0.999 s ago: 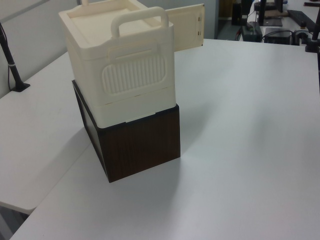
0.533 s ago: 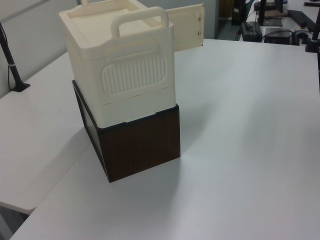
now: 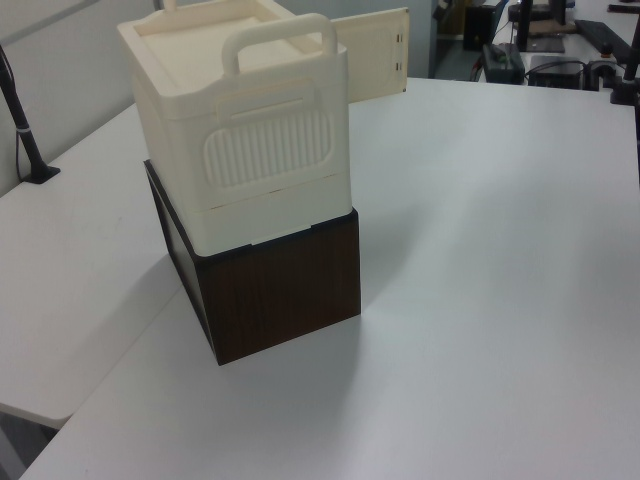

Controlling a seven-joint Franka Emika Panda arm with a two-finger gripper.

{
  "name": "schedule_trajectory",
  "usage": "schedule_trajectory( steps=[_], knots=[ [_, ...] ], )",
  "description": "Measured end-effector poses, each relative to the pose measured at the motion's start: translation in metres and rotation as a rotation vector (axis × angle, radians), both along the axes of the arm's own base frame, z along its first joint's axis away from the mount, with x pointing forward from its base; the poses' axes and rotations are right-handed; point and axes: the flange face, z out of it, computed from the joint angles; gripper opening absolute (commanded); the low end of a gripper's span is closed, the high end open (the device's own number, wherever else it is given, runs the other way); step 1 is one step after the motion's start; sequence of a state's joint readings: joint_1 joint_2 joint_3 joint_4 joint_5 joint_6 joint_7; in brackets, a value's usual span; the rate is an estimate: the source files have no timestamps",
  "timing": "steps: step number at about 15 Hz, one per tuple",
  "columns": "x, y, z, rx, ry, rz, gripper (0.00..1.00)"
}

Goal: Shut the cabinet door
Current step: 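Push the open cream door with the gripper until it shuts against the cabinet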

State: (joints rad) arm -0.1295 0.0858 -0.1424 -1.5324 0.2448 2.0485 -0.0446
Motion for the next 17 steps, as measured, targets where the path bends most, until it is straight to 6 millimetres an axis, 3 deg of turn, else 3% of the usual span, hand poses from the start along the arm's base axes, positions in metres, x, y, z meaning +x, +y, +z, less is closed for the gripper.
schedule_trajectory(
  steps=[4, 7, 11, 17],
  knots=[
    [0.026, -0.008, -0.019, 0.047, -0.11, -0.064, 0.0],
    [0.044, -0.003, -0.039, 0.06, -0.144, -0.076, 0.0],
    [0.064, 0.031, -0.06, 0.082, -0.15, -0.042, 0.0],
    [0.072, 0.082, -0.063, 0.097, -0.142, 0.03, 0.0]
  ],
)
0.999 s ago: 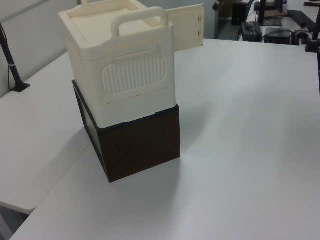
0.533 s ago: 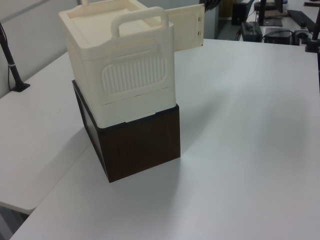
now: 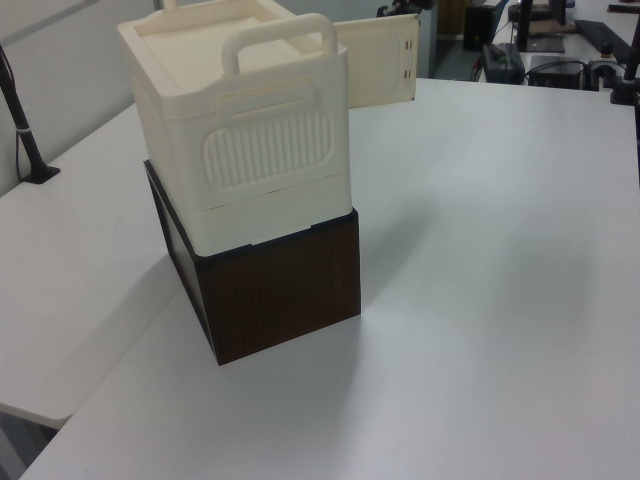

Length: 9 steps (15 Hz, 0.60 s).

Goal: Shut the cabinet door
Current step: 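Push the open cream door with the gripper until it shuts against the cabinet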

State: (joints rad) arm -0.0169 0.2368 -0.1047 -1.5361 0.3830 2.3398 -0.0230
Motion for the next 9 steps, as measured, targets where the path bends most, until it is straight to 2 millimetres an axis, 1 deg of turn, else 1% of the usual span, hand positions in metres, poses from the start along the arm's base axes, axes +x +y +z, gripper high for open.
schedule_trajectory(
  steps=[4, 9],
  knots=[
    [0.003, 0.048, -0.002, 0.019, 0.011, 0.077, 0.0],
    [0.004, 0.099, -0.006, 0.037, 0.017, 0.154, 0.0]
  ],
)
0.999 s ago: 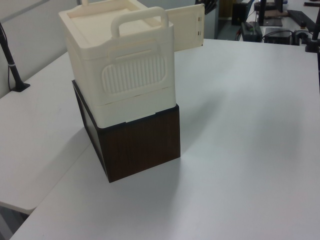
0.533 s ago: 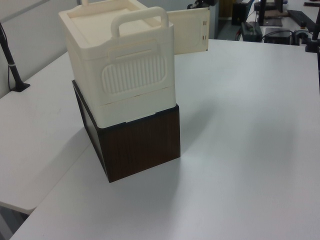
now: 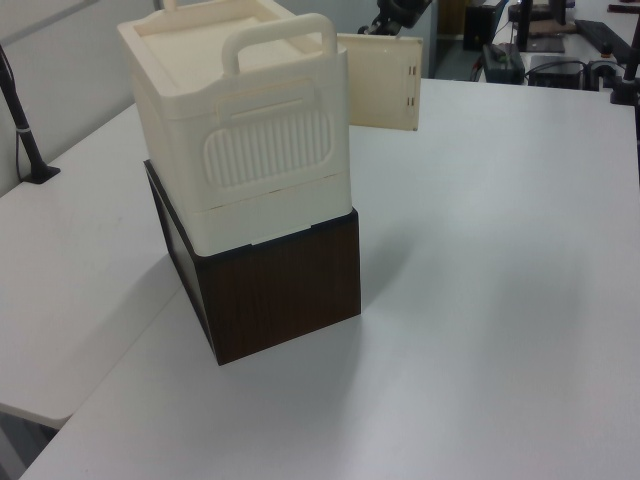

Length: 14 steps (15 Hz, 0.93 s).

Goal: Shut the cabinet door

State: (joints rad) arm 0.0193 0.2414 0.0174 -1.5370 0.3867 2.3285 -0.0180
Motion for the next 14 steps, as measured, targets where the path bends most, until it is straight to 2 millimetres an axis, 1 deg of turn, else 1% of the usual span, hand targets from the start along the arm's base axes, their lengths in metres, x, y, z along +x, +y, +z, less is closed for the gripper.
schedule_trajectory(
  steps=[2, 7, 12, 14],
  knots=[
    [0.004, 0.023, -0.009, 0.038, 0.002, 0.018, 0.0],
    [0.021, 0.056, -0.025, 0.133, -0.065, -0.007, 0.0],
    [0.034, 0.079, -0.032, 0.156, -0.179, -0.048, 0.0],
    [0.035, 0.08, -0.034, 0.157, -0.187, -0.057, 0.0]
  ],
)
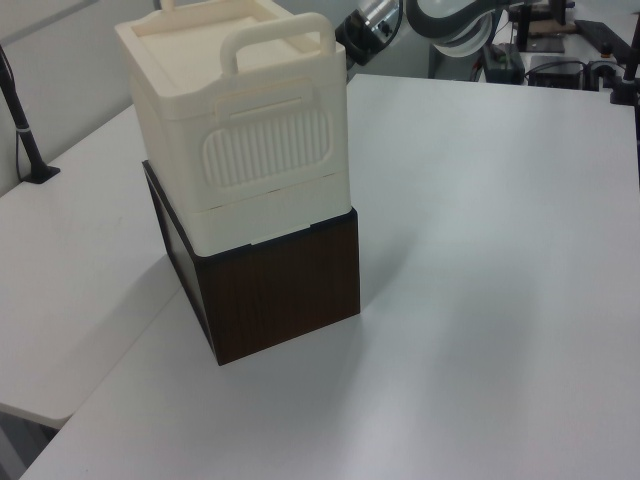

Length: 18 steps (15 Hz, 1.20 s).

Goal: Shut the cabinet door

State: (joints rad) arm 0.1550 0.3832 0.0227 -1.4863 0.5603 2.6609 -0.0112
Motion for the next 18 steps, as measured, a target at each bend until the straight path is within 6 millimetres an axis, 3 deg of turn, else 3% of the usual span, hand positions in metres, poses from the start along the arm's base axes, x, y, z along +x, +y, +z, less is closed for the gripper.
schedule_trajectory(
  steps=[5, 7, 8, 9, 10, 13, 18],
  knots=[
    [0.0, -0.001, -0.003, -0.018, -0.001, 0.011, 0.08],
    [-0.001, -0.003, -0.014, -0.058, 0.049, 0.058, 0.18],
    [-0.003, -0.007, -0.018, -0.076, 0.091, 0.087, 0.33],
    [-0.006, -0.016, -0.019, -0.095, 0.137, 0.119, 0.76],
    [-0.011, -0.027, -0.016, -0.116, 0.189, 0.154, 1.0],
    [-0.045, -0.061, 0.015, -0.231, 0.35, 0.251, 1.0],
    [-0.102, -0.085, 0.054, -0.414, 0.549, 0.3, 1.0]
  ],
)
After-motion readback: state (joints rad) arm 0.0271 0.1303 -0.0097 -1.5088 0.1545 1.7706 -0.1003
